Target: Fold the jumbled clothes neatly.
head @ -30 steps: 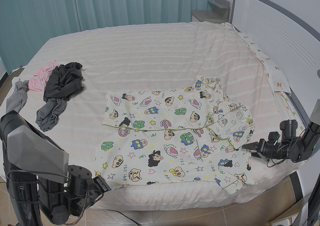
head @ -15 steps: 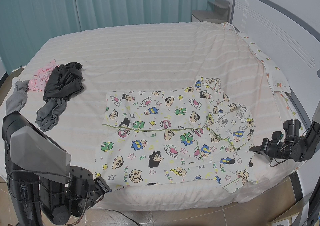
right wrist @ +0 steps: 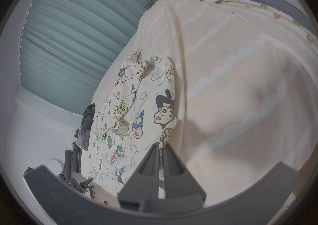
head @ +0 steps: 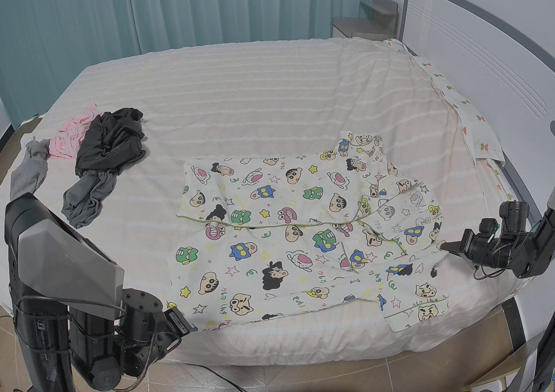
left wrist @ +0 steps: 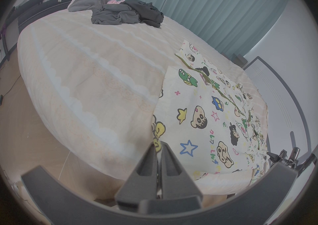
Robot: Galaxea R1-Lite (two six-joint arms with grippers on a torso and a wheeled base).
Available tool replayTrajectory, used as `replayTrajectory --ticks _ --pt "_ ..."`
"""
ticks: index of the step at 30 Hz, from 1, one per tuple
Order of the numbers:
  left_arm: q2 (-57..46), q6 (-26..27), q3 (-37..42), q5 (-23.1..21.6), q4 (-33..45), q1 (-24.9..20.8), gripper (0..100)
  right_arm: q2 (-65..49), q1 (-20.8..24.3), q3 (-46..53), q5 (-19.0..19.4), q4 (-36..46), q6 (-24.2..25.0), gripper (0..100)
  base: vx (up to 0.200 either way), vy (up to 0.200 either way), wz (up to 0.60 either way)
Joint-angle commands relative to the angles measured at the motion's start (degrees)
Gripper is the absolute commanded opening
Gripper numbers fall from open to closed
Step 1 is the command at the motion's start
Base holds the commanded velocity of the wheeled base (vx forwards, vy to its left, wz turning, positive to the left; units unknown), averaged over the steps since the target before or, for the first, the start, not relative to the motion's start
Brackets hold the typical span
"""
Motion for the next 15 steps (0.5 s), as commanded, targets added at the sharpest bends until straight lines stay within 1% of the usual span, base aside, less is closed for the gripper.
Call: replayTrajectory --ticks 1,3,7,8,9,11,12,13,14,15 --pt "0.1 0.0 0.0 0.1 -0.3 0.0 0 1.7 -0.2 0.0 -0.1 -0.4 0.2 100 0.000 0.000 0.00" --pt "0.2 0.0 0.0 0.1 -0.4 -0.1 0 1.5 -0.5 0.3 -0.4 -0.5 0.1 100 0.000 0.000 0.00" --pt "0.2 0.0 -0.1 0.1 -0.4 -0.1 0 0.3 -3.0 2.3 -0.6 -0.7 -0.5 100 0.000 0.000 0.00" --pt "0.2 0.0 -0.1 0.1 -0.4 -0.1 0 0.3 -3.0 2.3 -0.6 -0.7 -0.5 100 0.000 0.000 0.00" --pt "0.2 0.0 -0.1 0.1 -0.4 -0.1 0 -0.6 -4.6 4.4 0.3 -0.9 -2.2 100 0.000 0.000 0.00" --pt "0.1 0.0 -0.2 0.1 -0.4 -0.1 0 -0.7 -6.0 7.1 2.1 -1.0 -5.5 100 0.000 0.000 0.00" --pt "0.1 0.0 -0.1 0.1 -0.4 -0.1 0 -0.6 -7.0 9.1 4.3 -1.2 -9.3 100 0.000 0.000 0.00" --pt "0.1 0.0 -0.1 0.1 -0.3 -0.1 0 -0.4 -7.7 10.0 5.5 -1.4 -11.4 100 0.000 0.000 0.00" --pt "0.1 0.0 -0.1 0.1 -0.4 -0.1 0 0.1 -9.2 11.5 8.1 -1.9 -16.2 100 0.000 0.000 0.00" --pt "0.1 0.0 -0.1 0.1 -0.4 -0.1 0 0.6 -10.2 12.3 10.4 -2.3 -20.0 100 0.000 0.000 0.00"
